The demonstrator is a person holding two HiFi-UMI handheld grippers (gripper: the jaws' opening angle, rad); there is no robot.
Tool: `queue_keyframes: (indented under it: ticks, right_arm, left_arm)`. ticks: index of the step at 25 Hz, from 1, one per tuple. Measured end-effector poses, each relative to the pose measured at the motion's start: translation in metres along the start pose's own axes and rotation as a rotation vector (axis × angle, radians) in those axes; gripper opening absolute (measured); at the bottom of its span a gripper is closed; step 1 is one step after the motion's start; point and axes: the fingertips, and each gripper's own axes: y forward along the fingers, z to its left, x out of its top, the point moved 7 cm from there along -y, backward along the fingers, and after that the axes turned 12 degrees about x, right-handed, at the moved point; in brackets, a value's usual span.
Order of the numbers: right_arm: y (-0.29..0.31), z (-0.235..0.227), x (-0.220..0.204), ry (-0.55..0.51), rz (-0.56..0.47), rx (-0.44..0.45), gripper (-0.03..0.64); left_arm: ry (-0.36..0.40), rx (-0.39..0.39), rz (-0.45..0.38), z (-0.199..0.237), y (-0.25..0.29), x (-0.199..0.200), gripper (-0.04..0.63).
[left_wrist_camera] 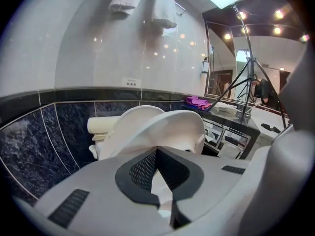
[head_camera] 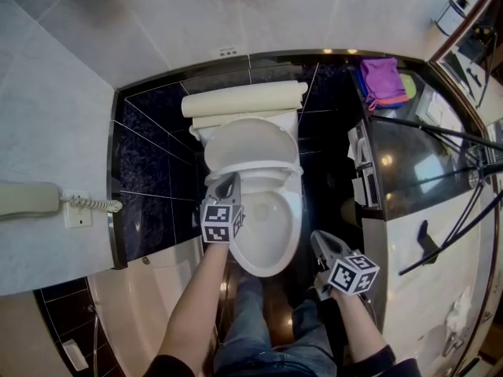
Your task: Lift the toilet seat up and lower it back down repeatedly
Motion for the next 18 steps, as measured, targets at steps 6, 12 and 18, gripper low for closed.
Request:
queue_keyframes:
  ticks: [6, 12, 18]
  right_arm:
    - [0.007, 0.000, 0.004, -0.012, 0.002, -0.007, 0.012]
    - [0.017, 0.003, 0.008, -0.010, 0.005, 0.005, 0.012]
    - [0.023, 0.009, 0.009, -0.021, 0.011, 0.013, 0.012]
  left_arm:
    - [0.015, 0.025, 0.017, 0.016, 0.030, 0.008, 0.000]
    - [0.022, 0.028, 0.001, 0.024, 0.035, 0.018, 0.000]
    - [0.024, 0.029, 0.014, 0.026, 0.021, 0.013, 0.000]
